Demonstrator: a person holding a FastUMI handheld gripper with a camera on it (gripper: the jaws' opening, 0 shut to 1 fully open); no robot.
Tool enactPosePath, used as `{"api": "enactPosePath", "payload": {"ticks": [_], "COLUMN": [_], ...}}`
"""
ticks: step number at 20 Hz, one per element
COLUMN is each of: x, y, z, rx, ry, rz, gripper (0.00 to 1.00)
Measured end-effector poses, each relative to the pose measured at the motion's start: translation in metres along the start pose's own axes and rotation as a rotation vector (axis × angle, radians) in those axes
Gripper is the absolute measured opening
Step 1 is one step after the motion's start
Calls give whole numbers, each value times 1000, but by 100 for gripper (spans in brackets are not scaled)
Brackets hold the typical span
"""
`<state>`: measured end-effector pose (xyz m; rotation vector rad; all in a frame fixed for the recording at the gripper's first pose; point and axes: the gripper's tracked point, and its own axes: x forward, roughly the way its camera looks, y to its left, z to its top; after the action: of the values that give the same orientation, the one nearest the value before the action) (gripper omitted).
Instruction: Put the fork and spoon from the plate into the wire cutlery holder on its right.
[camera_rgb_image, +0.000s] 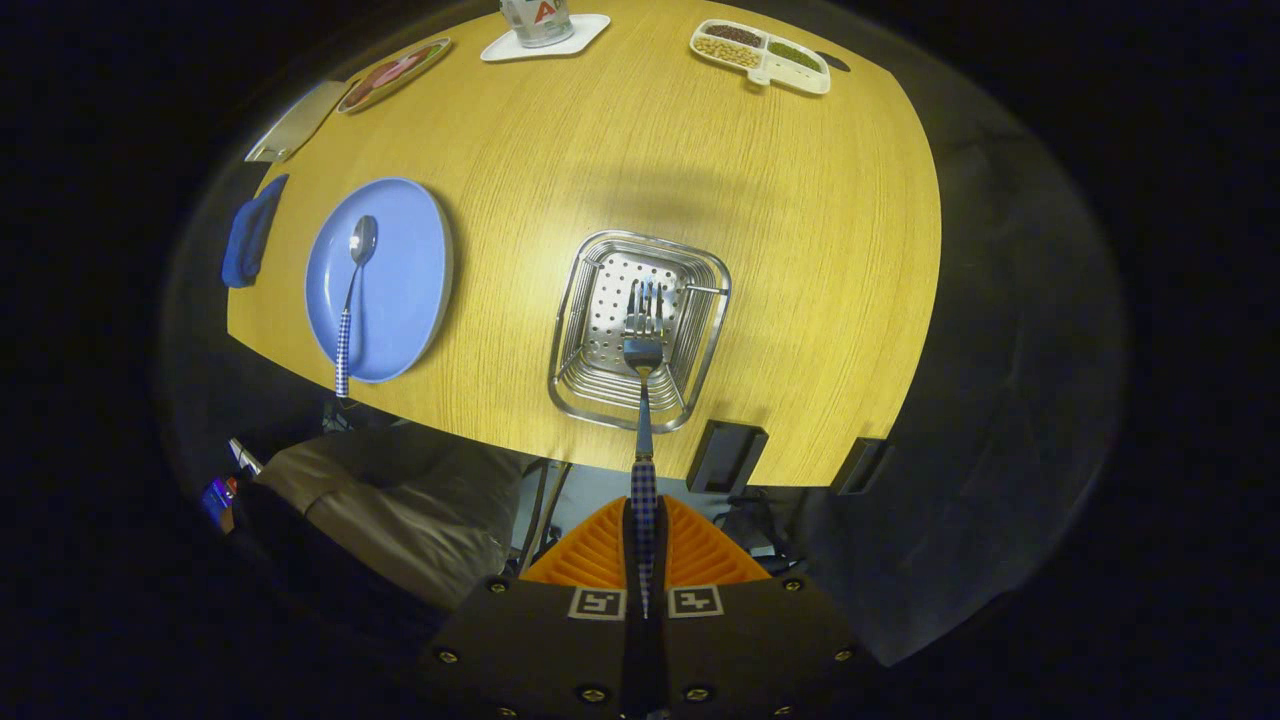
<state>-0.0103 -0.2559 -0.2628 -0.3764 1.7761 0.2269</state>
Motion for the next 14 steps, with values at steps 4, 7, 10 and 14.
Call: {"api": "enactPosePath", "payload": {"ticks": [4,7,10,14], "x": [6,11,15,16], "y": [6,5,6,3], "z": [8,15,19,23], "rx": [-9,-4,14,29], "ry": [46,73,96,120], "rz": [29,31,43,50], "gripper": [1,1,1,1]}}
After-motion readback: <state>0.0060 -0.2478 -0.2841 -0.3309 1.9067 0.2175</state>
